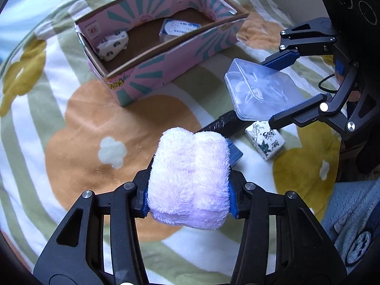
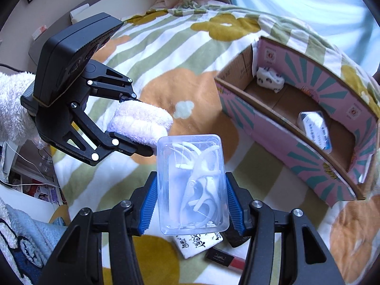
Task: Organize objects
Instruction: 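Carry the towel roll and clear box over the cardboard box with both tools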
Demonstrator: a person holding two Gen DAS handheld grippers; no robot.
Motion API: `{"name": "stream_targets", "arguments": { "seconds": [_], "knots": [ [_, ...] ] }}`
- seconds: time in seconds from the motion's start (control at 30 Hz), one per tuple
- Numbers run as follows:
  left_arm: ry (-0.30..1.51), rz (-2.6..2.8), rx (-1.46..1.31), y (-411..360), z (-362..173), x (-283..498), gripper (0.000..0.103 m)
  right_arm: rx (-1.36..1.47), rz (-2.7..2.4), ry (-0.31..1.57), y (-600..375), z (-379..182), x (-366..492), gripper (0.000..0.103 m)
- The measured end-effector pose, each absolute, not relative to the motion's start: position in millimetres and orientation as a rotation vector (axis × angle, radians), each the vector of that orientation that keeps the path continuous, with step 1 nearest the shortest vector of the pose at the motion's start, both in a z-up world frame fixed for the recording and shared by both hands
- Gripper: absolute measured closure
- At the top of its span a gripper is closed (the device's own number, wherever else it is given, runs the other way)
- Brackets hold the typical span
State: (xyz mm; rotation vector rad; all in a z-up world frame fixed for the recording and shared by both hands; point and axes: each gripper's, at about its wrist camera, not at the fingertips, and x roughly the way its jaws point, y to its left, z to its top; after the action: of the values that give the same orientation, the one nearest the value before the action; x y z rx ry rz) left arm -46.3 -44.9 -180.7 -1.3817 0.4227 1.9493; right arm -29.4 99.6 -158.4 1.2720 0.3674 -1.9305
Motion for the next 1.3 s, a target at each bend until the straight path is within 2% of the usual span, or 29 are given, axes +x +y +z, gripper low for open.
{"name": "stream_targets", "arguments": {
  "seconds": [0.33,0.63,1.03,1.3],
  "knots": [
    [0.339,2.114,-1.337,-18,-94,-46,0.059,1.267,-2.069,0.322,125,-67,-15,0.053],
    [0.186,2.331,-1.354,-4,-24,-26,0.059,1.312,-2.288,0.223,159,-2,1,0.053],
    [0.057,2.611,-1.411,10,4,1,0.059,1.481,-2.591,-0.038,198,11,20,0.053],
    [0.034,2.653,-1.393,16,7,5,0.059,1.478,-2.646,-0.038,205,11,24,0.053]
  ]
}}
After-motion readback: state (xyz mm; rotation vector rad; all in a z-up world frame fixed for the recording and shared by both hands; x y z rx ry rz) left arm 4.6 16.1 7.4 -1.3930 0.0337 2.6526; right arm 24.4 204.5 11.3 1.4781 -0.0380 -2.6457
